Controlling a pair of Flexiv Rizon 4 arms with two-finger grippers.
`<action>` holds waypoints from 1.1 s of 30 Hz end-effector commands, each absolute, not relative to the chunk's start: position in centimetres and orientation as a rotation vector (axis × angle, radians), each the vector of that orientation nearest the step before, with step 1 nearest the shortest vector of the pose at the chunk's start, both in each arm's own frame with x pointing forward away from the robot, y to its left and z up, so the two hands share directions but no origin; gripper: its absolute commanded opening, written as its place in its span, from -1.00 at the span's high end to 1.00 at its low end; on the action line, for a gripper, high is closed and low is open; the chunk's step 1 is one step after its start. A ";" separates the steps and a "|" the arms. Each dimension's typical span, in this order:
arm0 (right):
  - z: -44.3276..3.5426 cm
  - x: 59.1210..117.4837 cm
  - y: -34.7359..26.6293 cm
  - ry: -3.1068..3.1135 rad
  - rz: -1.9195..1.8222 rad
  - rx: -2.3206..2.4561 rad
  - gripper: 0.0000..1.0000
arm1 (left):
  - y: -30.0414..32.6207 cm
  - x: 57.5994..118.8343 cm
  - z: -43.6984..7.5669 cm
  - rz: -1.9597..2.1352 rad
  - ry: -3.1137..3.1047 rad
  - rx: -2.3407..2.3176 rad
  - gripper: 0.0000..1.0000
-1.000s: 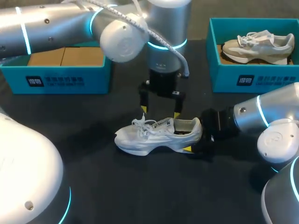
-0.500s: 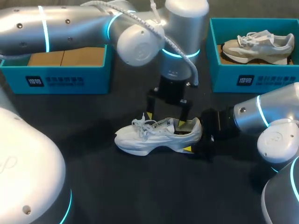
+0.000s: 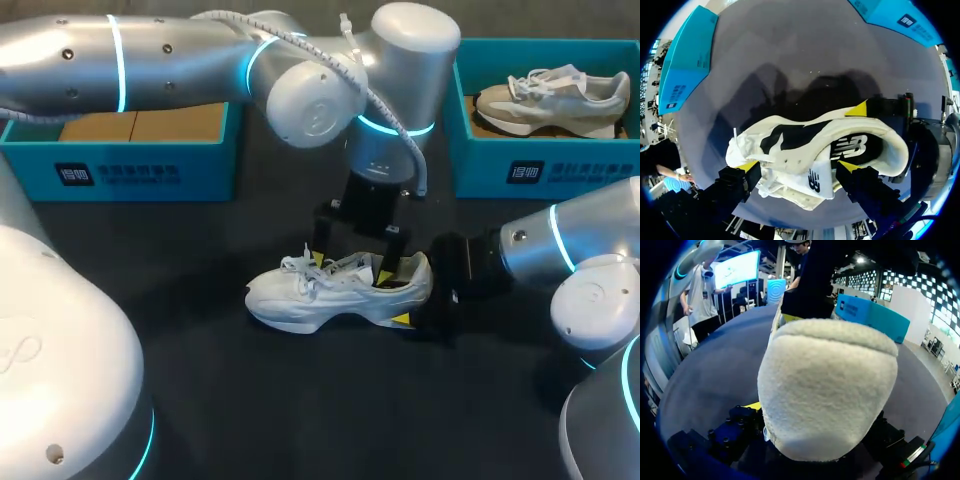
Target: Take the shoe out of the shoebox, open the shoe tongue, remove and reinsert the insole, then place the shoe into the shoebox
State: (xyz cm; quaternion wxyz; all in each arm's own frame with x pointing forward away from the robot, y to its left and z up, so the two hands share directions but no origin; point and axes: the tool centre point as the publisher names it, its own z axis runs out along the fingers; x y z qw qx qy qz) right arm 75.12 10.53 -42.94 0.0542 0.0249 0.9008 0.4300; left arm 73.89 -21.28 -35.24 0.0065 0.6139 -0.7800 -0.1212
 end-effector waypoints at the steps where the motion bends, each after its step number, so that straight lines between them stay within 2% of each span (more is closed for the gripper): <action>1: -43.1 74.9 10.7 2.738 1.301 0.078 1.00 | -20.9 73.6 -35.3 -0.392 -2.432 1.936 -1.00; 11: -43.1 74.9 10.7 2.738 1.301 0.078 1.00 | -19.0 73.2 -35.2 -0.459 -2.401 2.022 -1.00; 33: -43.1 74.9 10.7 2.738 1.301 0.078 1.00 | -15.7 73.1 -31.6 -0.386 -2.349 2.194 -1.00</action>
